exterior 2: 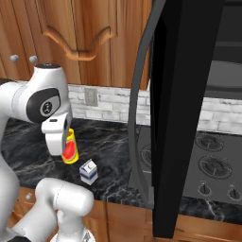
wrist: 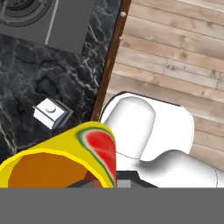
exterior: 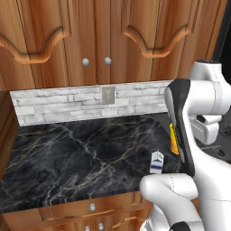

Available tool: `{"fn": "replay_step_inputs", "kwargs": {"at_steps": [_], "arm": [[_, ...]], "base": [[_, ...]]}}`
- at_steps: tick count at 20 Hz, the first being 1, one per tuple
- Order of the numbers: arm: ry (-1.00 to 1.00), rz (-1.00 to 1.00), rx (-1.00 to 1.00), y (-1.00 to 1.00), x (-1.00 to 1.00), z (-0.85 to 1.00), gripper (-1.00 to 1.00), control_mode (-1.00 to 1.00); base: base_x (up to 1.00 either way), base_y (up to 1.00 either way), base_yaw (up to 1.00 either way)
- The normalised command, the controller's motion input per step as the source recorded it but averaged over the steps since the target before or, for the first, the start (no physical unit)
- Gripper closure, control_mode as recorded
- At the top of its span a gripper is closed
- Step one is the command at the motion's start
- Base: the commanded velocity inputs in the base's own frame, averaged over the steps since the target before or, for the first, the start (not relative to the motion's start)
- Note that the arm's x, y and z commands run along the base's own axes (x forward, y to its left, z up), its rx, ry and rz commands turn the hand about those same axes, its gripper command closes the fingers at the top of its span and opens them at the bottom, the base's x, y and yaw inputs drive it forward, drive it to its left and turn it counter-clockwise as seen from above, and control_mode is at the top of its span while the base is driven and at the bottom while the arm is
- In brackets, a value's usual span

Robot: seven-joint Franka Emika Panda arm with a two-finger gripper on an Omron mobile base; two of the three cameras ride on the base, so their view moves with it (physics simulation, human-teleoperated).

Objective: Place the microwavable item in the microwave. Then, close the microwave door and press the start button.

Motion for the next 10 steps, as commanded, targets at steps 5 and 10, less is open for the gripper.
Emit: {"fn": "replay_step_inputs", "kwargs": {"at_steps": [5,10], "arm": [[0.05,0.00,0.00,0.00,0.00,0.00,1.00,-1.00],[0.01,0.00,0.00,0.06,-0.22,0.00,1.00,-1.00]], "base": [[0.00,0.00,0.00],[0.00,0.00,0.00]]}}
